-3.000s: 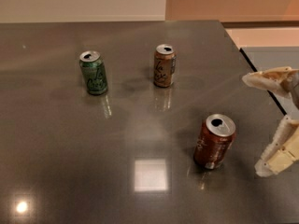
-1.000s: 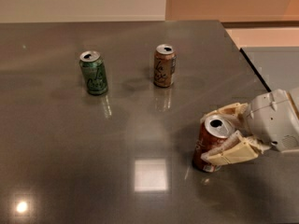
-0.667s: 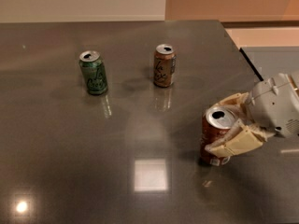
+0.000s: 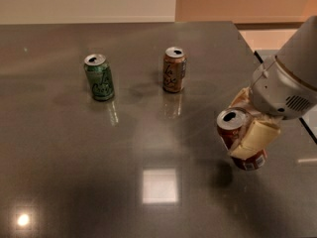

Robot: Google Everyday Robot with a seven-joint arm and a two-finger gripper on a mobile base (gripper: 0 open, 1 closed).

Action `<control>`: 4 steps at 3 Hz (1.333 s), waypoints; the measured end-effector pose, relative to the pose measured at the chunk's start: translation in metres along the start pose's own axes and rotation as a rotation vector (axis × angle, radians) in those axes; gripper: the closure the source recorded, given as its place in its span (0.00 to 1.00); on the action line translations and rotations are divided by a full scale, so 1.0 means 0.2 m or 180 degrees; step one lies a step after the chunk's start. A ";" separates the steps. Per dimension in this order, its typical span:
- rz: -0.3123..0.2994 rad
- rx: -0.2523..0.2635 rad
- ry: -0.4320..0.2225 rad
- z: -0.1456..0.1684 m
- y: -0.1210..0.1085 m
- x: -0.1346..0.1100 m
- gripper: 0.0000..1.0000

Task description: Knock coke can over

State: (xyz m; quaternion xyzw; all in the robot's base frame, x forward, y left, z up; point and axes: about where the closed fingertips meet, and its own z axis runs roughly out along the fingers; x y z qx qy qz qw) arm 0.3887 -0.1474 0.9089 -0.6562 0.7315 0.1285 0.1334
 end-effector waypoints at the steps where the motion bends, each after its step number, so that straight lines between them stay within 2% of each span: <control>1: -0.0038 -0.0086 0.0564 0.07 -0.04 0.12 1.00; 2: -0.0110 -0.0165 0.0980 0.13 -0.07 0.20 1.00; 3: -0.0184 -0.0198 0.1211 0.17 -0.09 0.22 1.00; 4: -0.0291 -0.0233 0.1315 0.20 -0.10 0.19 0.83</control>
Offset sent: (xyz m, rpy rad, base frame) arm 0.0065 -0.0446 -0.0527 -0.4605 0.1312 0.0982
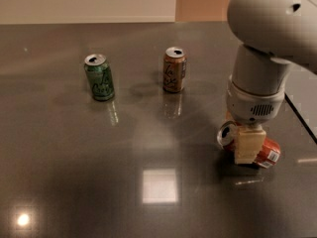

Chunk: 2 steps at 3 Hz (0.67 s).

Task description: Knock coke can over

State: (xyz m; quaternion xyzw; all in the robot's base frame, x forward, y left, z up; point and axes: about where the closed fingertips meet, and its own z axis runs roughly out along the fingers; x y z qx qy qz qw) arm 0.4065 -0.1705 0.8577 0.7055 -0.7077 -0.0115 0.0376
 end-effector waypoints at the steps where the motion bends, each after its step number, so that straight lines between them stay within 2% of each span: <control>1: -0.0088 0.0005 -0.0031 -0.01 -0.01 -0.05 0.59; 2: -0.0157 0.0015 -0.0094 -0.01 -0.02 -0.11 0.36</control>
Offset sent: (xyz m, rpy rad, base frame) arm -0.0059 0.0280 0.0056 0.0391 0.0383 0.0725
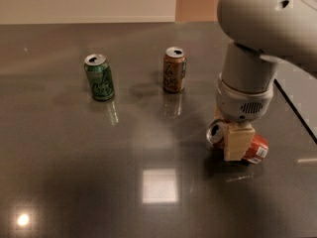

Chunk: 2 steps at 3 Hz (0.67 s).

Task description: Knock coke can over

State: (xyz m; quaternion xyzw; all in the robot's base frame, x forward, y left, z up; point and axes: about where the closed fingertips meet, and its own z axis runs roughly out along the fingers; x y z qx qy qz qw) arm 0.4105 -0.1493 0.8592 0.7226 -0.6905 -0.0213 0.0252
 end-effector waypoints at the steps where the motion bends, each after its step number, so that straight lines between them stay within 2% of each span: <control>1: -0.0051 0.0011 -0.0068 -0.01 0.00 -0.04 0.12; 2: -0.0067 0.0024 -0.0126 -0.01 0.01 -0.06 0.00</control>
Offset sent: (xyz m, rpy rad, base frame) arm -0.0133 0.0122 0.0047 0.0485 0.0238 0.0242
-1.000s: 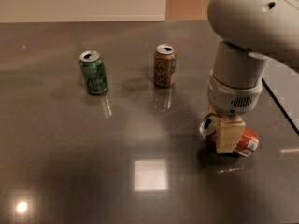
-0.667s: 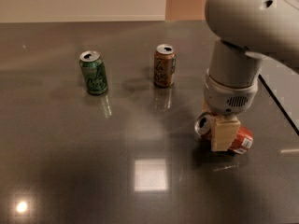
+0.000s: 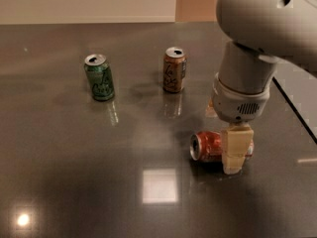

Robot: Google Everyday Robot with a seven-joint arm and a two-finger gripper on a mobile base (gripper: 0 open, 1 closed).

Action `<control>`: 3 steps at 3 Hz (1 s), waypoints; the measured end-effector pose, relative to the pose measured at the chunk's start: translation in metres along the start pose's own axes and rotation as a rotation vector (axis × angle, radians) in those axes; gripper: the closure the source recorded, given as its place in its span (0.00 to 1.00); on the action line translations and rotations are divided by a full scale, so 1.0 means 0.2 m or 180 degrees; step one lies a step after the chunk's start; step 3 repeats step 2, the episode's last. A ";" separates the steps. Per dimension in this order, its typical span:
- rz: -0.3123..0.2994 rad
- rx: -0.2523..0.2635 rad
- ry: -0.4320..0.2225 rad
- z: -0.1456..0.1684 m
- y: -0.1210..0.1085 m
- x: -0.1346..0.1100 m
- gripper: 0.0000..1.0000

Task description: Knock coke can over

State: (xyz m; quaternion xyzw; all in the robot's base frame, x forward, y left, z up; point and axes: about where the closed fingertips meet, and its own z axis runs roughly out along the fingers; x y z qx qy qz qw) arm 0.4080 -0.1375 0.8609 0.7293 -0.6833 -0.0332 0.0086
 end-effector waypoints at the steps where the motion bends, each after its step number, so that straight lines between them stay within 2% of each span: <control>1: 0.0038 0.0038 -0.0158 0.00 0.01 0.00 0.00; 3: 0.0038 0.0038 -0.0158 0.00 0.01 0.00 0.00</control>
Offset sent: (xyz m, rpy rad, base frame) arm -0.0077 -0.0070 0.0033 0.0678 0.0104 -0.0262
